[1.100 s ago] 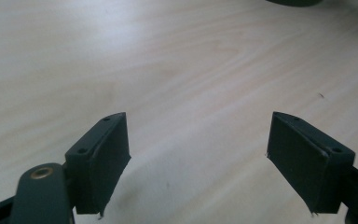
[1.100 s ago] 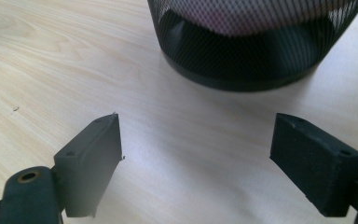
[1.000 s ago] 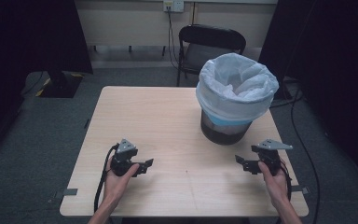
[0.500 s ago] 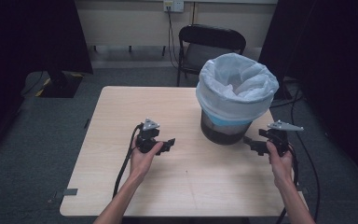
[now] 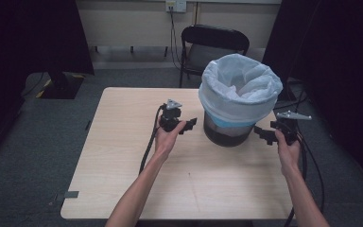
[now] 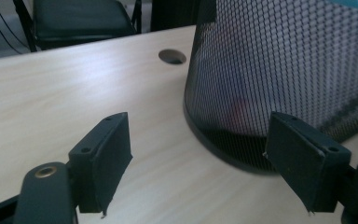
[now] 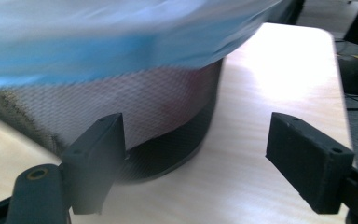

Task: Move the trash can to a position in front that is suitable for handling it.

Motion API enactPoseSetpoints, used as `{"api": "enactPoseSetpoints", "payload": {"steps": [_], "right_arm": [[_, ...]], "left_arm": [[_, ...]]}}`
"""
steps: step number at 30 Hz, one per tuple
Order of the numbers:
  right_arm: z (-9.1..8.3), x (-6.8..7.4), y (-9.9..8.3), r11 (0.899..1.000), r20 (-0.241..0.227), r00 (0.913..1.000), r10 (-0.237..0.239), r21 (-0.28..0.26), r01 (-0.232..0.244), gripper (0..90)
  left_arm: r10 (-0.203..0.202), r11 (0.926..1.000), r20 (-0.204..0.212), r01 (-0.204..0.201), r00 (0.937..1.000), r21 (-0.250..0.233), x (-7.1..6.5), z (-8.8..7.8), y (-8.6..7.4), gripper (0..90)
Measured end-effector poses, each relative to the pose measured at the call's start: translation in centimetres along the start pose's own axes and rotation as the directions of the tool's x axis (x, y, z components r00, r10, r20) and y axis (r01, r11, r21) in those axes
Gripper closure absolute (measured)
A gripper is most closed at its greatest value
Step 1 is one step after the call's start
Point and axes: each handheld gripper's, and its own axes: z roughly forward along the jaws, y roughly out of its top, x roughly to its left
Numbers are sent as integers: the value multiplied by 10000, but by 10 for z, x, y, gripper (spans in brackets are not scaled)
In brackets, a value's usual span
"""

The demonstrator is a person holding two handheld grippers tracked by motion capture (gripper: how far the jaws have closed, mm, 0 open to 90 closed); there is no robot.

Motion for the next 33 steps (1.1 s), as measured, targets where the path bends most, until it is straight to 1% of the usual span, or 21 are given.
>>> {"api": "enactPoseSetpoints", "payload": {"steps": [2,3,4,5,6,7,8,9,10,13,14,16,18,20,21,24,25,27,28,31,33], "right_arm": [[6,-6,2,9998,295,9995,132,112,-135,191],[12,-13,1,9991,798,9959,416,-93,-410,217],[14,-17,1,9977,983,9930,658,-191,-643,217],[16,-21,1,9962,1189,9893,844,-313,-812,217],[16,-21,1,9962,1189,9893,844,-313,-812,217],[18,-27,4,9926,1366,9838,1165,-505,-1105,213],[18,-27,4,9926,1366,9838,1165,-505,-1105,213],[22,-31,8,9875,1403,9785,1509,-667,-1427,208],[24,-31,10,9858,1498,9757,1601,-748,-1503,208],[28,-31,15,9845,1674,9720,1651,-870,-1522,208],[34,-28,17,9865,1716,9750,1411,-1068,-1240,253],[37,-26,19,9882,1835,9748,1272,-1081,-1086,262],[38,-27,19,9873,1660,9775,1300,-1125,-1122,286],[38,-27,18,9858,1536,9787,1364,-1183,-1188,318],[38,-26,17,9854,1348,9828,1261,-1313,-1084,378],[38,-22,16,9856,1111,9881,1065,-1433,-901,437],[38,-20,15,9846,990,9891,1089,-1475,-936,462],[39,-15,15,9842,822,9912,1038,-1524,-904,493],[39,-15,15,9842,822,9912,1038,-1524,-904,493],[36,-6,13,9764,143,9911,1324,-1738,-1279,507],[33,-2,14,9731,-146,9910,1332,-1879,-1336,502]], "left_arm": [[178,9996,-199,-174,9996,212,-1,10,2,213],[55,10000,-284,-53,9996,76,1,18,6,213],[55,10000,-284,-53,9996,76,1,18,6,213],[-207,9998,-409,211,9989,74,2,26,11,212],[-207,9998,-409,211,9989,74,2,26,11,213],[-216,9994,-712,235,9972,251,2,35,14,215],[-216,9994,-712,235,9972,251,2,35,14,226],[-187,9991,-903,220,9957,357,3,41,18,226],[-234,9990,-939,268,9953,359,4,44,19,226],[-408,9989,-1037,429,9938,182,6,47,21,218],[-111,9997,-1394,138,9902,186,3,51,23,213],[14,9996,-1347,22,9909,265,1,52,24,222],[-38,9998,-1513,67,9885,188,0,55,25,252],[-23,9994,-1427,73,9898,349,2,56,25,252],[215,9977,-1350,-126,9906,665,2,55,26,263],[336,9981,-1328,-264,9906,557,1,51,26,349],[153,9984,-1283,-82,9916,557,1,50,26,373],[70,9977,-1476,29,9890,673,0,45,27,402],[70,9977,-1476,29,9890,673,0,45,27,454],[79,9977,-1518,24,9884,679,4,36,24,478],[113,9978,-1340,-24,9909,667,12,27,21,461]]}}
